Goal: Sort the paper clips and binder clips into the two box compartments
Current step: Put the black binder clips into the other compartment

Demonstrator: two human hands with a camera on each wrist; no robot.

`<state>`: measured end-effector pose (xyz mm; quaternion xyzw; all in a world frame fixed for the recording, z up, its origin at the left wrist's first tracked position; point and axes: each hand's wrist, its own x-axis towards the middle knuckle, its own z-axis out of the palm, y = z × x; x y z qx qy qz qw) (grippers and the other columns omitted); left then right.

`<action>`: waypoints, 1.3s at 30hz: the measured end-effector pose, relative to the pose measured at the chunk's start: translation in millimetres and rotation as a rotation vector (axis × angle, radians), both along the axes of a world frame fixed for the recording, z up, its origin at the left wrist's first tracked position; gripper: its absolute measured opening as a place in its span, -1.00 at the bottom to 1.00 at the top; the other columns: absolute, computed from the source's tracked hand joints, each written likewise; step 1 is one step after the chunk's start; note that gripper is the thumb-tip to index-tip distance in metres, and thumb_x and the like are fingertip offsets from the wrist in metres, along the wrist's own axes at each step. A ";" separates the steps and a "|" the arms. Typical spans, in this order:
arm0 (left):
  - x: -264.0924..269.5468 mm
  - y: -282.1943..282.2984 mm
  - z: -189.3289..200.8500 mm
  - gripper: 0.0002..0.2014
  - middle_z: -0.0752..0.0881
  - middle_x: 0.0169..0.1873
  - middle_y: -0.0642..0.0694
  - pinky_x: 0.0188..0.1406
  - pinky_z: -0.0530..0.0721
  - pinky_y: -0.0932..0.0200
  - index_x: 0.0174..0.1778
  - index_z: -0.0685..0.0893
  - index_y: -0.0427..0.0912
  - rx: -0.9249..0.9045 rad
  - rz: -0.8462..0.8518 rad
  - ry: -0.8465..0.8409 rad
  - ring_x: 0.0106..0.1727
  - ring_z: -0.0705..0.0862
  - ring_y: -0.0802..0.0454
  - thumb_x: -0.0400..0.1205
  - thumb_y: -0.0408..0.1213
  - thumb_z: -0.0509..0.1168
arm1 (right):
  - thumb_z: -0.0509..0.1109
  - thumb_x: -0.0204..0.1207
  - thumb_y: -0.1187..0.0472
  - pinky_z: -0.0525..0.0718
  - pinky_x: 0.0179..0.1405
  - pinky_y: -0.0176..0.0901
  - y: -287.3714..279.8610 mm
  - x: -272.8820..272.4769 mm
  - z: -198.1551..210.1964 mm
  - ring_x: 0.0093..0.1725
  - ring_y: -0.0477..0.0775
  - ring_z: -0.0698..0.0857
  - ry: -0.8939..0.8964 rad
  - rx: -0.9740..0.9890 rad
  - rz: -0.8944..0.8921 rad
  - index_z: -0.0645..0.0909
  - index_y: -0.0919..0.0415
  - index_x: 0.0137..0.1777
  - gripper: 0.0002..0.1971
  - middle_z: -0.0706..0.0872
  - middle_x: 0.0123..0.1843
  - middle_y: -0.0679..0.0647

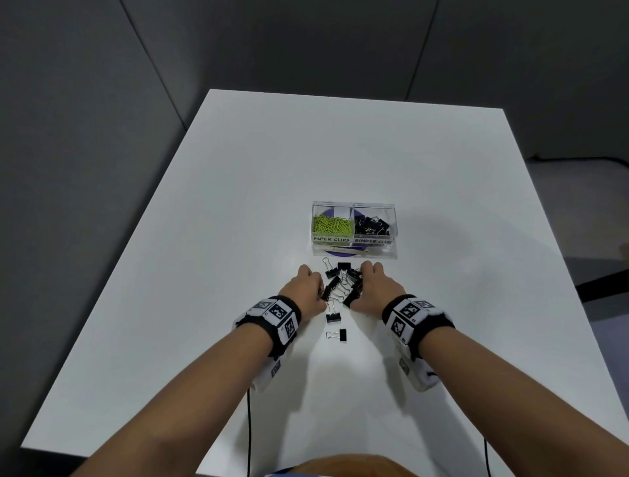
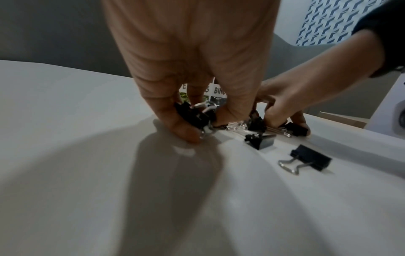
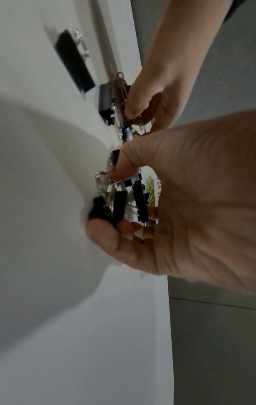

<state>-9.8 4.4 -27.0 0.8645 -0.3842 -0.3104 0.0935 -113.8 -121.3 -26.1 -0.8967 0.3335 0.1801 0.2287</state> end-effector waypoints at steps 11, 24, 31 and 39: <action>20.1 -7.4 9.4 -0.72 0.60 0.21 -0.26 0.12 0.62 0.10 0.14 0.70 -0.25 -0.027 -0.012 0.023 0.13 0.68 -0.20 0.60 -0.52 0.18 | 0.36 0.47 0.05 0.62 -0.02 0.03 -6.4 -12.8 6.7 0.05 0.25 0.64 -0.142 0.027 0.065 0.28 0.16 0.42 -0.44 0.51 0.28 0.19; 26.3 -12.0 13.4 -0.77 0.55 0.21 -0.18 0.12 0.57 0.13 0.16 0.63 -0.22 0.055 -0.117 -0.010 0.16 0.63 -0.15 0.60 -0.31 0.28 | 0.26 0.48 0.29 0.56 -0.14 -0.10 -18.0 -10.9 14.1 -0.06 0.17 0.60 -0.273 0.044 0.095 0.46 0.22 0.16 -0.75 0.59 0.11 0.16; 38.7 -22.5 45.1 -0.74 0.69 0.22 -0.17 0.05 0.54 0.28 0.24 0.67 -0.25 -0.037 -0.121 0.032 0.12 0.70 -0.05 0.64 -0.33 0.28 | 0.32 0.52 0.30 0.50 -0.35 -0.41 -49.9 6.9 55.4 -0.24 -0.09 0.56 -0.495 0.088 -0.015 0.48 0.24 0.10 -0.81 0.56 0.03 0.04; 48.6 -79.9 93.0 -0.73 0.70 0.20 -0.15 0.04 0.49 0.30 0.23 0.69 -0.21 -0.212 -0.198 -0.038 0.09 0.67 -0.03 0.63 -0.35 0.26 | 0.28 0.50 0.38 0.57 -0.04 -0.04 -97.8 51.3 67.2 0.00 0.23 0.60 -0.403 0.007 -0.075 0.53 0.36 0.18 -0.74 0.55 0.18 0.27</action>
